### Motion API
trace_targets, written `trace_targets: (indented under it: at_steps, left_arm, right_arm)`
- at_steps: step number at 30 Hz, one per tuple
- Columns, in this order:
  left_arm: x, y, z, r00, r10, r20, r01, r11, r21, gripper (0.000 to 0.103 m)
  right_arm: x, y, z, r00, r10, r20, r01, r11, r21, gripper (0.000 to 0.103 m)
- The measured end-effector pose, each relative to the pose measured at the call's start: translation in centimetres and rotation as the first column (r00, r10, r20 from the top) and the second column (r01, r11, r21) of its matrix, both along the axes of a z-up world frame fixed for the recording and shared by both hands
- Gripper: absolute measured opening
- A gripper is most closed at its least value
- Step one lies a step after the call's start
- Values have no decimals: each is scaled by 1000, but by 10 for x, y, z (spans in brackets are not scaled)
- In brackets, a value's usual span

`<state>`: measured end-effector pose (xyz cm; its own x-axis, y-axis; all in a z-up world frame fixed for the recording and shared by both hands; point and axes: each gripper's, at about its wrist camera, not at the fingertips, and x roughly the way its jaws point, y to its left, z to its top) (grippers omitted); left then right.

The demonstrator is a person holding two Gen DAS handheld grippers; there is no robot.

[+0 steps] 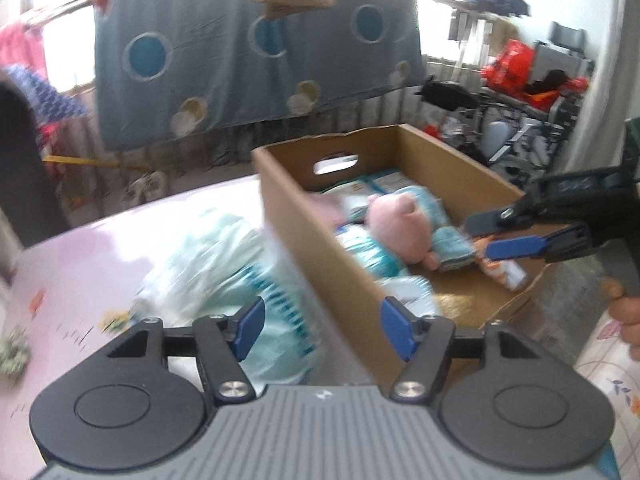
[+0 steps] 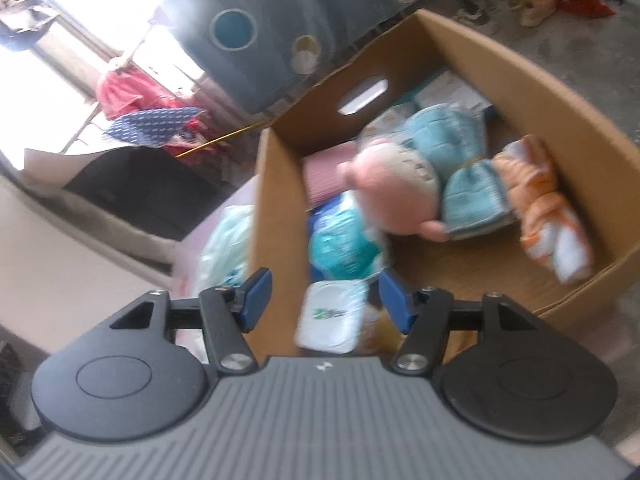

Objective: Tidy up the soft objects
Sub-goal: 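Move the open right tool back to the green floral scrunchie, then close the right tool on the green floral scrunchie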

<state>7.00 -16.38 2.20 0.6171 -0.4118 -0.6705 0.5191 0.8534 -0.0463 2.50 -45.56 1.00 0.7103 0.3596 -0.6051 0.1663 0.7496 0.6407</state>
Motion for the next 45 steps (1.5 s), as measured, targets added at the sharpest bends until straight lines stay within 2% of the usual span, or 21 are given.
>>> trace_targets:
  at_steps: [5, 9, 13, 15, 21, 23, 26, 29, 32, 34, 39, 42, 45]
  left_arm:
    - [-6, 49, -7, 990, 139, -10, -139, 990, 4, 71]
    - [-10, 92, -16, 961, 275, -7, -274, 961, 35, 72]
    - [-10, 140, -25, 910, 413, -47, -411, 911, 44, 73]
    - [-10, 167, -32, 872, 482, -89, -481, 876, 33, 73]
    - [-15, 223, -46, 780, 611, -131, -615, 788, 13, 73]
    - [-18, 235, -50, 753, 649, -108, -650, 759, 27, 73]
    - [-17, 248, -55, 704, 709, -33, -707, 705, 59, 76]
    - [-6, 252, -63, 653, 753, 79, -757, 645, 104, 76]
    - [15, 250, -74, 619, 762, 192, -786, 600, 149, 76]
    - [31, 249, -82, 614, 755, 232, -789, 593, 159, 76]
    - [75, 258, -103, 625, 735, 264, -781, 595, 190, 75]
    - [103, 263, -122, 652, 714, 255, -758, 603, 250, 72]
    - [124, 269, -138, 698, 686, 208, -713, 638, 290, 71]
  right_arm:
    - [12, 34, 6, 995, 94, 9, -95, 995, 15, 67]
    - [23, 69, 12, 983, 180, 26, -181, 983, 24, 68]
    - [37, 110, 15, 962, 270, 36, -271, 962, 30, 69]
    - [46, 134, 15, 947, 318, 34, -320, 947, 31, 69]
    - [70, 204, 8, 898, 439, -10, -438, 897, 48, 69]
    - [76, 227, 6, 882, 472, -21, -470, 881, 58, 69]
    - [89, 262, 5, 853, 521, -31, -517, 852, 76, 69]
    - [110, 298, 5, 818, 575, -24, -570, 815, 99, 69]
    - [144, 336, 0, 780, 626, -25, -620, 777, 111, 69]
    - [171, 358, -6, 762, 647, -34, -641, 760, 103, 69]
    - [246, 416, -38, 720, 690, -73, -687, 724, 65, 66]
    - [282, 449, -63, 689, 717, -110, -720, 694, 16, 62]
    - [307, 476, -89, 665, 734, -139, -743, 668, -26, 61]
